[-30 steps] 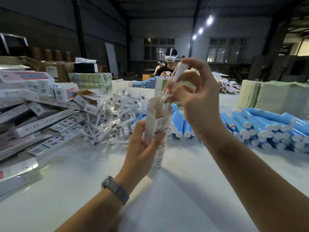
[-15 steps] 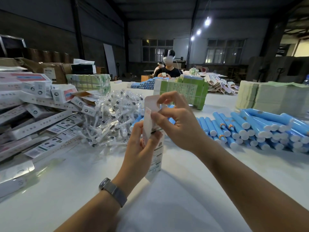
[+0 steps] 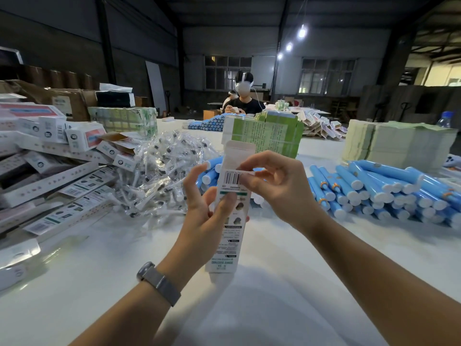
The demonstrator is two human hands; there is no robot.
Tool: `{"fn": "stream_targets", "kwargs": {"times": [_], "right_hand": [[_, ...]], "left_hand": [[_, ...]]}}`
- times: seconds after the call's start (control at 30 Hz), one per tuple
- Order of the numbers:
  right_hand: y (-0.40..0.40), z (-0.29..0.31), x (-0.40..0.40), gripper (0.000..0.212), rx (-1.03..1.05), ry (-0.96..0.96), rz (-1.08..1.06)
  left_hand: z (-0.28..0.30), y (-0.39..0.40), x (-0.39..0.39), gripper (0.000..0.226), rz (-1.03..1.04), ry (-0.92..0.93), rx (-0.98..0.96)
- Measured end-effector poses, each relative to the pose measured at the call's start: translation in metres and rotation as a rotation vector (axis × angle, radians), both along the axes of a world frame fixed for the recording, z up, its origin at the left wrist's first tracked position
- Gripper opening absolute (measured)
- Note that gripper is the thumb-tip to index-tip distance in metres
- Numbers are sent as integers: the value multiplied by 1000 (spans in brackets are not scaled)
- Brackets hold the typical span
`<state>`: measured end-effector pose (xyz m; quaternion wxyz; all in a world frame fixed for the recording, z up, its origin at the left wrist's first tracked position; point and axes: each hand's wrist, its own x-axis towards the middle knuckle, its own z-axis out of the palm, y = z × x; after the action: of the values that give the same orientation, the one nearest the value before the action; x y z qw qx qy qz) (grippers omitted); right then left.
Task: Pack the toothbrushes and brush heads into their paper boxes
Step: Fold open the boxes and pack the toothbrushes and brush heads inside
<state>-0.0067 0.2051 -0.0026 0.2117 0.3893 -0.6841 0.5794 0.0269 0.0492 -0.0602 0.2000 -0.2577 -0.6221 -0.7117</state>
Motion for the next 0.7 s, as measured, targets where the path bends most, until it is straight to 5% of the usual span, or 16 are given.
{"fn": "stream_targets", "kwargs": {"times": [0.1,0.53,0.7], "right_hand": [[7,1,5,20,-38,-6,32],[17,15,15,21,64,68,1],[18,21,16,31,-147,115,-41]], "left_hand": [[2,2,3,56,0,93,-105],[0,12,10,46,15,97,-130],[-1,17,12,47,42,46,-152]]}}
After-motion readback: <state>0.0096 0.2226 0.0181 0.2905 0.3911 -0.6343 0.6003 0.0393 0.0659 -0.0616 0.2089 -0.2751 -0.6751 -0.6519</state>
